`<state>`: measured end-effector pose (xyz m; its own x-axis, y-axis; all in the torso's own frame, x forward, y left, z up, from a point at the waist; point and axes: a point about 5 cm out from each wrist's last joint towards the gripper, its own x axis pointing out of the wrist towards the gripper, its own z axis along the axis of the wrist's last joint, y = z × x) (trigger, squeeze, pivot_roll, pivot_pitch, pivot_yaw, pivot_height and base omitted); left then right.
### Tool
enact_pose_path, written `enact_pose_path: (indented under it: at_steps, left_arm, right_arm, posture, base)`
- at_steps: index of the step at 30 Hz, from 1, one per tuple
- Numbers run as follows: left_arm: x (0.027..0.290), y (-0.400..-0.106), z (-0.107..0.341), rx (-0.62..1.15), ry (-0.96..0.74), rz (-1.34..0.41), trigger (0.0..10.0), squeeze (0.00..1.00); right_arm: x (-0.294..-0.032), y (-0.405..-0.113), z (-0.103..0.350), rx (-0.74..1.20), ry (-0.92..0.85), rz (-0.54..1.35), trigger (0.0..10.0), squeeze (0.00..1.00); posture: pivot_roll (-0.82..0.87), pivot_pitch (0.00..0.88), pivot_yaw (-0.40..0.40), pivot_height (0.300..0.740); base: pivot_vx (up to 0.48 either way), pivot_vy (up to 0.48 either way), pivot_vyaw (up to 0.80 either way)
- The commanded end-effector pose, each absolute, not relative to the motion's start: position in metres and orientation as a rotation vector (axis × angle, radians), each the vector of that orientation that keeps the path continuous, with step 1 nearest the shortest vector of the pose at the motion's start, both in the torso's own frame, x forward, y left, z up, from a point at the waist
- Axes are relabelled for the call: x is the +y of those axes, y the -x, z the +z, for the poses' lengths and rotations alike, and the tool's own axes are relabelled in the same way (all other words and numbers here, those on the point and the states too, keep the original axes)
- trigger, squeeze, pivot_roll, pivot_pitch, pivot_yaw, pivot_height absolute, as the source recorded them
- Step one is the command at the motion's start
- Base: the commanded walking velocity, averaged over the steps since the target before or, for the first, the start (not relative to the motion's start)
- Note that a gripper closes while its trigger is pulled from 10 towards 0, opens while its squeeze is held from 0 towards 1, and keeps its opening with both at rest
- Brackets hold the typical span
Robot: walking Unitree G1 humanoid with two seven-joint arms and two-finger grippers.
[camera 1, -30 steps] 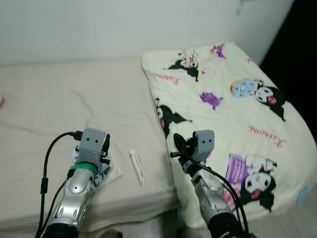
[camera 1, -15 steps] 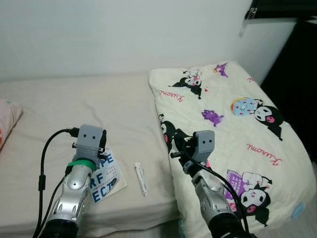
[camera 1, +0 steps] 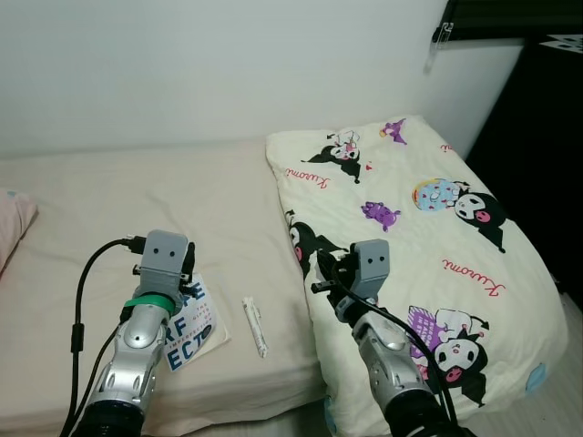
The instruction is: Clean up the room
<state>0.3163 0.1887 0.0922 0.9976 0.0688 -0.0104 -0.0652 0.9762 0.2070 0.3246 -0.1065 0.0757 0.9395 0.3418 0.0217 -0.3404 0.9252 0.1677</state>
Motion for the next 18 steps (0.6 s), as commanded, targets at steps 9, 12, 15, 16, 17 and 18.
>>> enact_pose_path:
  at_steps: [9, 12, 15, 16, 17, 18]
  left_arm:
    - [0.197, -0.31, 0.083, 0.065, -0.22, 0.057, 10.0, 0.0]
    - [0.194, -0.303, 0.077, 0.079, -0.237, 0.044, 10.0, 0.0]
    - [0.192, -0.299, 0.074, 0.082, -0.248, 0.03, 10.0, 0.0]
    - [0.19, -0.296, 0.072, 0.081, -0.241, 0.02, 10.0, 0.0]
    - [0.189, -0.293, 0.071, 0.078, -0.233, 0.011, 10.0, 0.0]
    - [0.189, -0.293, 0.071, 0.078, -0.233, 0.011, 10.0, 0.0]
  right_arm:
    - [-0.103, -0.324, 0.072, 0.028, -0.194, 0.322, 10.0, 0.0]
    - [-0.099, -0.319, 0.068, 0.031, -0.185, 0.358, 10.0, 0.0]
    - [-0.096, -0.316, 0.066, 0.031, -0.205, 0.391, 10.0, 0.0]
    - [-0.092, -0.313, 0.066, 0.03, -0.251, 0.448, 10.0, 0.0]
    - [-0.089, -0.309, 0.068, 0.013, -0.315, 0.504, 10.0, 0.0]
    - [-0.089, -0.309, 0.068, 0.013, -0.315, 0.504, 10.0, 0.0]
  posture:
    - [0.08, 0.0, 0.083, 0.74]
    - [0.09, 0.0, 0.076, 0.74]
    - [0.09, 0.0, 0.07, 0.74]
    - [0.08, 0.0, 0.067, 0.74]
    - [0.08, 0.0, 0.065, 0.74]
    - [0.08, 0.0, 0.065, 0.74]
  base:
    - [0.0, 0.0, 0.0]
    - [0.0, 0.0, 0.0]
    - [0.0, 0.0, 0.0]
    - [0.0, 0.0, 0.0]
    - [0.0, 0.0, 0.0]
    - [0.0, 0.0, 0.0]
